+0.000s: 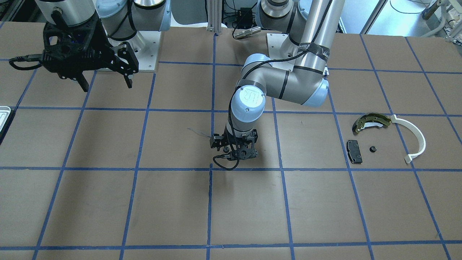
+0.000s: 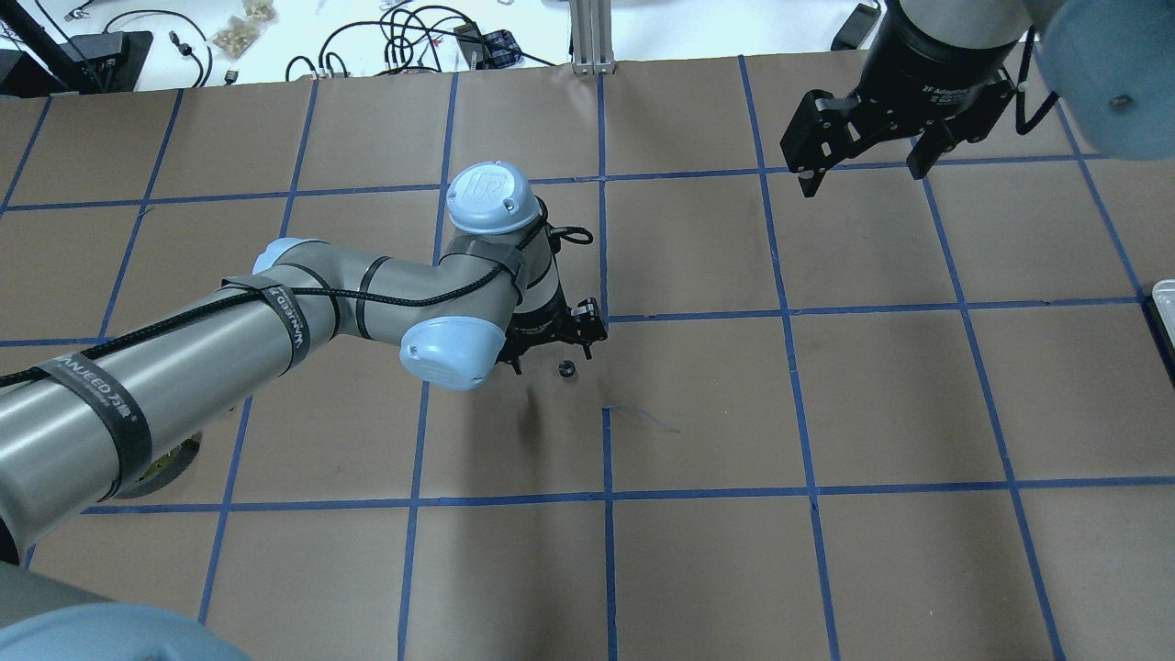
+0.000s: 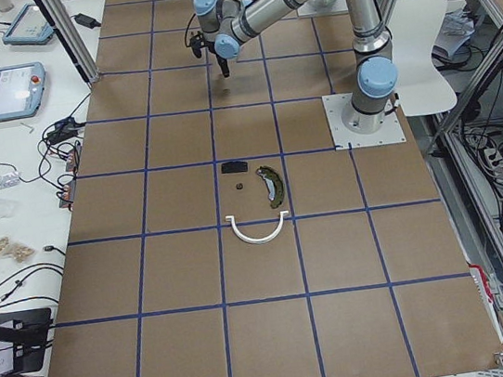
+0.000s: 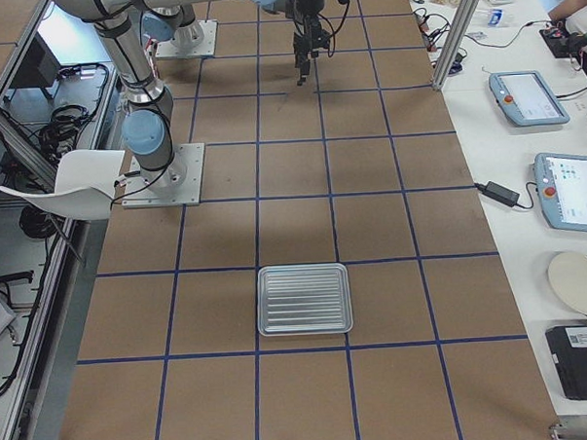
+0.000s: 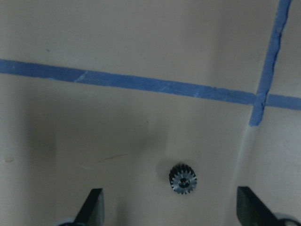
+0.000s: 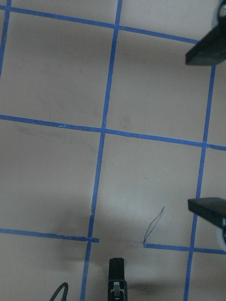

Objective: Place bearing gear from tray to pile

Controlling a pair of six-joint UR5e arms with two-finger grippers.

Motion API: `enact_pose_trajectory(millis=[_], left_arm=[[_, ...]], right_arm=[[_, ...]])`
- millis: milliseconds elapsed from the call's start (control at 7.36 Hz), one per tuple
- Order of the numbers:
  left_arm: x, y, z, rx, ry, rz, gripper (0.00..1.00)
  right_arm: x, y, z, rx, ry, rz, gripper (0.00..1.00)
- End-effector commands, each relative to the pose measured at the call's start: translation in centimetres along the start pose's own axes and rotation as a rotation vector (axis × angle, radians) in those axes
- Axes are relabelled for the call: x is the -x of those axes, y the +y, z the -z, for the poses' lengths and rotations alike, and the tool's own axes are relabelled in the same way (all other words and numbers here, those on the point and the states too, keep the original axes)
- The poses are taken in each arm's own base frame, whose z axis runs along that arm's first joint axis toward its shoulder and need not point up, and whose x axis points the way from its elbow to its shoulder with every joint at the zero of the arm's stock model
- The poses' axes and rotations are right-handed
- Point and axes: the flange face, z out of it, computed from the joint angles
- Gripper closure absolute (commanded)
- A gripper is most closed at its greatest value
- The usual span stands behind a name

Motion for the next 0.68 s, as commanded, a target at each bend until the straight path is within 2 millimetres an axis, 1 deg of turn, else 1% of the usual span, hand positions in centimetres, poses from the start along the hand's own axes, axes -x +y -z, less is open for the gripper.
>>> enact_pose_trajectory(millis=[0, 272, 408, 544], left_arm=[[-0.34, -0.09, -1.19, 0.005, -0.001, 0.001, 0.14], [-0.34, -0.14, -1.62, 0.013, -0.003, 0.0, 0.23], [-0.39, -0.19, -1.55, 0.011, 0.0, 0.0, 0.4], [-0.37, -0.18, -1.56, 0.012, -0.002, -0.004, 0.73]], right_arm=[[-1.21, -0.29, -0.08, -0.003, 0.0, -0.021, 0.0], [-1.44, -0.27, 0.0, -0.004, 0.0, -0.013, 0.0], [-1.37, -0.27, -0.02, -0.004, -0.007, -0.022, 0.0], [-1.54, -0.19, -0.15, 0.005, 0.002, -0.025, 0.0]])
